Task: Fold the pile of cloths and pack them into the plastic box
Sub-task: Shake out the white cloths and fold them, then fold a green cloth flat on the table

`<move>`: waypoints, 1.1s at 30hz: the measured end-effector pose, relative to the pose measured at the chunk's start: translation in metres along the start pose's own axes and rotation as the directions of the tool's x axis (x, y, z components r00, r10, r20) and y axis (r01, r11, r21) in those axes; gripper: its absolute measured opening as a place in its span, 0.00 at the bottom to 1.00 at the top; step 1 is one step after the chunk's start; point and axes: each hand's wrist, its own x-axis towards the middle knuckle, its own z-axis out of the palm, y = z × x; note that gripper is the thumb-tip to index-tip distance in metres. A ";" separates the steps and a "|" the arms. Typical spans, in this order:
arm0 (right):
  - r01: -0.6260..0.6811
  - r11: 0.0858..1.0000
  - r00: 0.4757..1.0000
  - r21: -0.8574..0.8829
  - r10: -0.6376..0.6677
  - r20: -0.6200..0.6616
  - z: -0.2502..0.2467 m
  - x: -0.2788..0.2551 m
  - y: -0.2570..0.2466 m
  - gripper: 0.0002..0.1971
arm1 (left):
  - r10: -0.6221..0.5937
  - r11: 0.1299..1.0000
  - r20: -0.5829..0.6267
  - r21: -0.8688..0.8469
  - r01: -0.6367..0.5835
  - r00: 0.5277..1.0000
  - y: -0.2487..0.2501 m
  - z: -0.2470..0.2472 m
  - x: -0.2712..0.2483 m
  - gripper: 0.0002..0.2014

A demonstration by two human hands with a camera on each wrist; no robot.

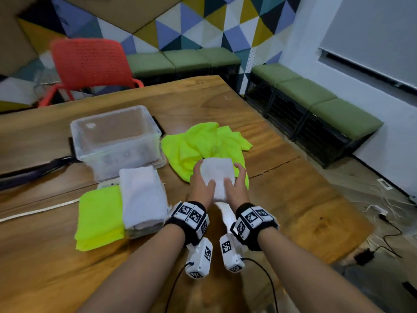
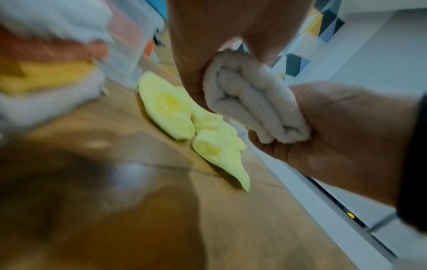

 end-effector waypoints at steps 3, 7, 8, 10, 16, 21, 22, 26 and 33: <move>0.191 0.973 0.978 -0.127 -0.177 0.111 0.040 0.000 -0.025 0.25 | 0.100 0.970 -0.091 0.231 -0.077 0.991 0.005 -0.045 -0.003 0.27; 0.281 0.947 0.932 -0.155 -0.231 0.280 0.108 -0.012 -0.051 0.25 | 0.070 0.975 -0.243 0.223 -0.015 0.967 0.000 -0.117 -0.018 0.24; 0.291 0.946 0.919 -0.145 -0.234 0.319 0.124 -0.016 -0.055 0.25 | 0.060 0.975 -0.268 0.222 0.001 0.962 -0.005 -0.134 -0.022 0.24; 0.310 0.938 0.885 -0.155 -0.225 0.407 0.152 -0.028 -0.063 0.26 | 0.049 0.971 -0.312 0.237 0.028 0.949 -0.014 -0.163 -0.030 0.24; 0.264 0.932 0.854 -0.248 -0.107 0.508 0.204 -0.056 -0.074 0.28 | -0.070 0.934 -0.353 0.305 0.186 0.933 -0.043 -0.211 -0.044 0.25; 0.383 0.825 0.829 -0.415 -0.108 0.549 0.226 -0.059 -0.063 0.27 | -0.137 0.860 -0.306 0.436 0.266 0.942 -0.074 -0.223 -0.039 0.25; 0.389 0.792 0.828 -0.470 -0.077 0.556 0.230 -0.058 -0.059 0.27 | -0.154 0.831 -0.303 0.474 0.289 0.940 -0.080 -0.225 -0.037 0.25; 0.459 0.521 0.813 -0.720 0.080 0.577 0.242 -0.052 -0.049 0.25 | -0.163 0.626 -0.326 0.696 0.353 0.931 -0.099 -0.221 -0.036 0.24; 0.527 0.377 0.770 -0.762 0.168 0.616 0.251 -0.049 -0.047 0.26 | -0.130 0.475 -0.296 0.819 0.321 0.946 -0.112 -0.215 -0.039 0.25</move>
